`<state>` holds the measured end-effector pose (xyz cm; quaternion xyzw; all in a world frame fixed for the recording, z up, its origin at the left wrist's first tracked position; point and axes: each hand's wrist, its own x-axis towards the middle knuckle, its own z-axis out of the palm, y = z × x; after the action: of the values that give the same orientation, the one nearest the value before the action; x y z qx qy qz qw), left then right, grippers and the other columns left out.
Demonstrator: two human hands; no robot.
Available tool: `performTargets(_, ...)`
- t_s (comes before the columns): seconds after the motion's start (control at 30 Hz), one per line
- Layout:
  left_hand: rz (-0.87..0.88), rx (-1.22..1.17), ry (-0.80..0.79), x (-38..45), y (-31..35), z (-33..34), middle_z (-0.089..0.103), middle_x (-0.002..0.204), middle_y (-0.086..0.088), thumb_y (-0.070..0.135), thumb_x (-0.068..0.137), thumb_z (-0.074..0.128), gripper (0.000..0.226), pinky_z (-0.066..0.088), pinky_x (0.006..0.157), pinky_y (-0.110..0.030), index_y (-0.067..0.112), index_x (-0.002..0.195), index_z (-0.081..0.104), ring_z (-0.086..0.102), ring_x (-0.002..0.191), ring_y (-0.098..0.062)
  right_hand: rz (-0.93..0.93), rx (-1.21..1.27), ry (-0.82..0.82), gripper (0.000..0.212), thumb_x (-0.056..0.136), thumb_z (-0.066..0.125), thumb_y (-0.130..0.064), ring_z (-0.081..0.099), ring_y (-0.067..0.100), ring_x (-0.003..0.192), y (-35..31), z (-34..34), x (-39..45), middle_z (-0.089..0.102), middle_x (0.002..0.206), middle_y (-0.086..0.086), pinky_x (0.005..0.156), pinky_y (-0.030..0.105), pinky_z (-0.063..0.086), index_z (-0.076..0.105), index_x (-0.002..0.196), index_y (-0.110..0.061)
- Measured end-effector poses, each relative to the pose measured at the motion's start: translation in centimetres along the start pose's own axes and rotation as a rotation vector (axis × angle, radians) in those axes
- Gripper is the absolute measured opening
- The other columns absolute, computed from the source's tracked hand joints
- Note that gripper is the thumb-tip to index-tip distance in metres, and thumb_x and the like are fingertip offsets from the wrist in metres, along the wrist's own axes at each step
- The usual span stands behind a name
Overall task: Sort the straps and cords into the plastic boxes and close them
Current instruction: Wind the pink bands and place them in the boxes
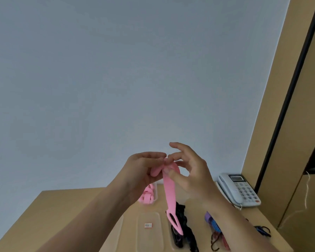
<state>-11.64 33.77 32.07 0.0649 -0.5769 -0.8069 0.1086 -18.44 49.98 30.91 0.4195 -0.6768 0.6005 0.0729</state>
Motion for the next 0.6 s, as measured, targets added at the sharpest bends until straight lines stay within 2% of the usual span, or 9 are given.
performTargets(0.07, 0.015, 0.038, 0.021, 0.1, -0.2, -0.5, 0.074, 0.107, -0.026, -0.004, 0.088, 0.069, 0.026, 0.06, 0.088, -0.042, -0.002, 0.114, 0.068, 0.074, 0.099, -0.036, 0.02, 0.045, 0.054, 0.049, 0.084, 0.073, -0.014, 0.069, 0.017, 0.106, 0.0, 0.4, 0.0, 0.076, 0.095, -0.008, 0.098, 0.038, 0.054, 0.06, 0.126, -0.034)
performTargets(0.17, 0.079, 0.135, 0.033, 0.1, -0.3, -0.9, 0.076, 0.105, -0.018, -0.001, 0.088, 0.071, 0.026, 0.061, 0.087, -0.039, 0.006, 0.113, 0.068, 0.075, 0.092, -0.03, 0.043, 0.037, 0.142, 0.05, 0.085, 0.073, -0.002, 0.069, 0.01, 0.103, 0.1, 1.1, 0.0, 0.076, 0.09, -0.01, 0.087, 0.027, 0.058, 0.065, 0.119, -0.039)
performTargets(0.3, 0.123, 0.201, -0.003, 0.0, -0.6, -1.4, 0.077, 0.106, -0.012, 0.012, 0.076, 0.08, 0.041, 0.058, 0.093, -0.045, 0.013, 0.115, 0.067, 0.075, 0.098, -0.032, 0.112, 0.044, 0.184, 0.044, 0.086, 0.076, -0.008, 0.07, 0.006, 0.089, -0.1, 1.8, 0.0, 0.072, 0.09, -0.012, 0.069, 0.018, 0.054, 0.07, 0.11, -0.045)
performTargets(0.4, 0.159, 0.204, -0.024, -0.1, -0.5, -2.2, 0.077, 0.108, -0.01, 0.001, 0.082, 0.075, 0.039, 0.057, 0.09, -0.041, 0.013, 0.118, 0.066, 0.075, 0.099, -0.031, 0.195, 0.07, 0.125, 0.034, 0.086, 0.077, -0.012, 0.069, 0.005, 0.092, -0.4, 2.0, 0.1, 0.069, 0.102, -0.013, 0.068, 0.02, 0.056, 0.072, 0.11, -0.036)
performTargets(0.43, 0.168, 0.193, -0.025, -0.2, -0.4, -2.5, 0.077, 0.108, -0.01, -0.003, 0.083, 0.072, 0.039, 0.057, 0.087, -0.039, 0.014, 0.118, 0.066, 0.075, 0.098, -0.03, 0.227, 0.104, 0.096, 0.03, 0.088, 0.076, -0.012, 0.069, 0.006, 0.09, -0.5, 2.0, 0.2, 0.07, 0.1, -0.011, 0.069, 0.019, 0.056, 0.073, 0.11, -0.032)
performTargets(0.5, 0.176, 0.169, -0.011, -0.3, -0.4, -2.8, 0.077, 0.108, -0.01, -0.001, 0.078, 0.074, 0.042, 0.058, 0.085, -0.036, 0.017, 0.116, 0.066, 0.075, 0.096, -0.029, 0.277, 0.199, 0.037, 0.022, 0.09, 0.072, -0.008, 0.07, 0.011, 0.08, -0.8, 2.0, 0.1, 0.074, 0.085, -0.002, 0.07, 0.019, 0.054, 0.076, 0.105, -0.024)
performTargets(0.6, 0.168, 0.155, 0.073, -0.6, -0.8, -2.8, 0.072, 0.112, -0.009, 0.007, 0.068, 0.08, 0.045, 0.06, 0.081, -0.037, 0.023, 0.109, 0.071, 0.075, 0.093, -0.027, 0.244, 0.171, 0.013, 0.019, 0.089, 0.071, -0.003, 0.067, 0.011, 0.069, -1.0, 2.1, -0.2, 0.071, 0.07, -0.007, 0.068, 0.019, 0.053, 0.078, 0.1, -0.016)
